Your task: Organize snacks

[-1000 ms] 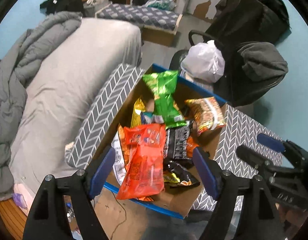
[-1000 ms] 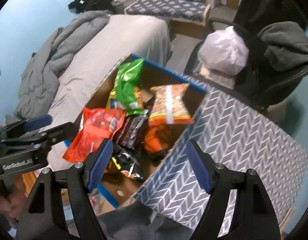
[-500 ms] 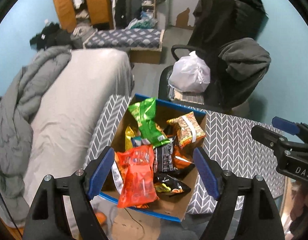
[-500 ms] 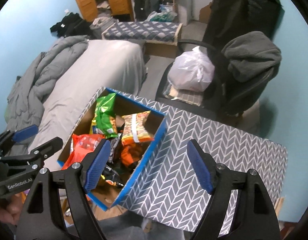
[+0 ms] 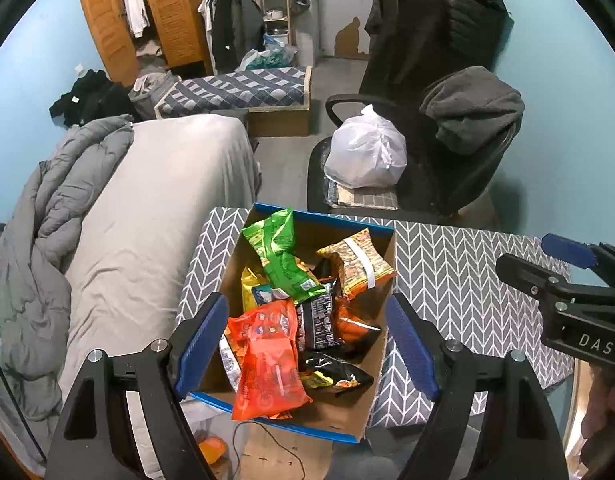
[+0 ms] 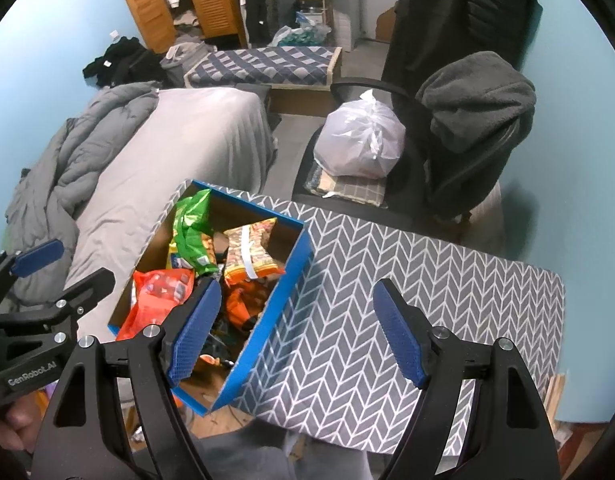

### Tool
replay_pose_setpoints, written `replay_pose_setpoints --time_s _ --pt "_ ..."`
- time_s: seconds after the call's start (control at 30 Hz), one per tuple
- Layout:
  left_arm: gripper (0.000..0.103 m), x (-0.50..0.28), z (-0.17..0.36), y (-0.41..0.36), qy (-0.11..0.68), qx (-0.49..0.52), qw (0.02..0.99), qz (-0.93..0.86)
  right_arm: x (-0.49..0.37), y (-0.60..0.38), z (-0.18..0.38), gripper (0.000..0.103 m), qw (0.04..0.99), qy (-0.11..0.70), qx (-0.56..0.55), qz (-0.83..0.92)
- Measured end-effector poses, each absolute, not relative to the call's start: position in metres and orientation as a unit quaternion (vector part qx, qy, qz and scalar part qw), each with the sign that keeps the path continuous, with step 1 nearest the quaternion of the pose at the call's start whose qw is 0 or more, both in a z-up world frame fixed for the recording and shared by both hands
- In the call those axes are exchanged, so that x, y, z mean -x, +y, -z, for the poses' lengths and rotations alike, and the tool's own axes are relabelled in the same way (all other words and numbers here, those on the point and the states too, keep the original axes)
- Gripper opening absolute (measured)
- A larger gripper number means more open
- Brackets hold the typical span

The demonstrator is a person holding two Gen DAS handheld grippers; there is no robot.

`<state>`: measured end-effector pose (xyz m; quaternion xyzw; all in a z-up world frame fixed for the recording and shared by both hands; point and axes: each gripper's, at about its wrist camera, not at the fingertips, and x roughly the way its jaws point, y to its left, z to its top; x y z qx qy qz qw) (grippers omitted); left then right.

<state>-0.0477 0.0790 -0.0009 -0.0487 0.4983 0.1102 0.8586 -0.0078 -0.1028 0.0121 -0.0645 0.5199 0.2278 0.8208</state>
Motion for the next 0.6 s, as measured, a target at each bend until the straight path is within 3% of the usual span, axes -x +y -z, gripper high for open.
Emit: replay_pose_setpoints --time_s 0.6 --pt "0.082 0.0487 -0.0002 0.0835 0.503 0.074 0.853 -0.121 0.0080 -0.1062 -0.0101 0.078 0.818 0.522 0.062 -0.232"
